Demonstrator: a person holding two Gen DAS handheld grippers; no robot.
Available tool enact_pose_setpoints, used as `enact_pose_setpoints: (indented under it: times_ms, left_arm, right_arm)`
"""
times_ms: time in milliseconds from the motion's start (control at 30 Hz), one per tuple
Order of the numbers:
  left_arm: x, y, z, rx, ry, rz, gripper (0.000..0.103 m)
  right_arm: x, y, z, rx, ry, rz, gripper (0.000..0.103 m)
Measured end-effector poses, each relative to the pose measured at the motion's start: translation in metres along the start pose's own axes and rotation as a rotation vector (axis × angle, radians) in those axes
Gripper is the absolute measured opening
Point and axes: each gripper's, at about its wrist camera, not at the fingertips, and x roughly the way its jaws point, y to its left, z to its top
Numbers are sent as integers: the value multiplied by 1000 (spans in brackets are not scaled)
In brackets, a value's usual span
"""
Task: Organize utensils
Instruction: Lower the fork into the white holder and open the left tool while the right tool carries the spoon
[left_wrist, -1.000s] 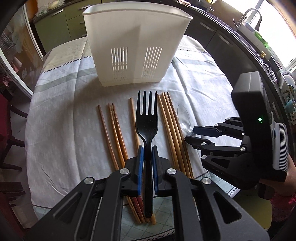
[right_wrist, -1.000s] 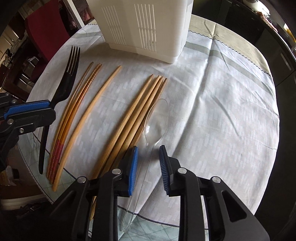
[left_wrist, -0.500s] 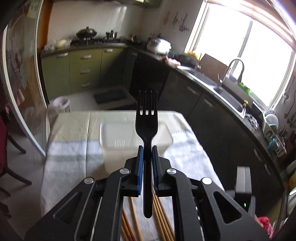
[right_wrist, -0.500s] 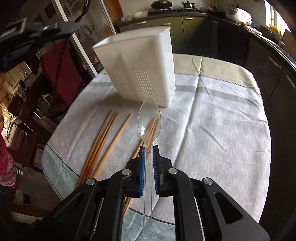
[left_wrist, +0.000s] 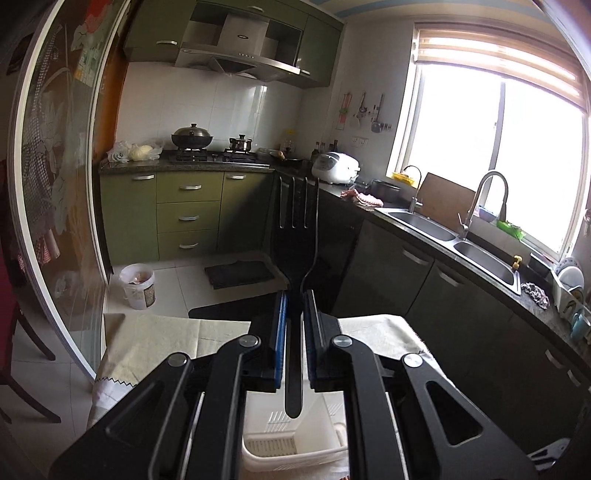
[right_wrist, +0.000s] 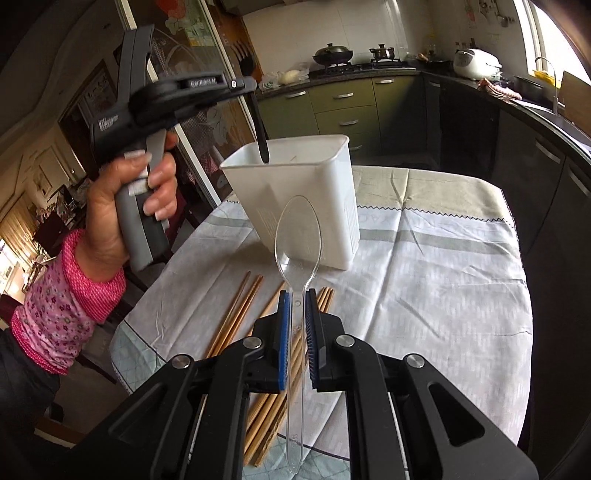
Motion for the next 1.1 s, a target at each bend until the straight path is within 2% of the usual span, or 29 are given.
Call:
enact_pose_setpoints:
  times_ms: [167,333,467,533,633,833,1000,1100]
  left_arm:
    - [5,2,-23,19,68,-9,9]
    - [7,3,-38,40,127,-7,10]
    - [-9,7,-38,25,115,-20,13]
    - [-24,11,-36,18,95,-24,23]
    - [-44,13,-36,33,78,-20,26]
    - [-69,22,-47,42,98,-16,26]
    - [-76,24,-57,66,121,-1,26]
    - [-74,25,-65,74,171,12,27]
  right_arm:
    - [-14,7,34,-1,-116,8,9]
    - [-28,19,89,-8,-316,-33,9]
    - [-22,20,129,28,-442,-39,9]
    - [-14,21,146,34,-499,-60,9]
    - [2,23,162,27,-566,-110,9]
    - [47,9,165,34,-568,-151,9]
    - [57,-2,143,38,-548,-144,9]
    - [59,-1,127,16,-534,-158,10]
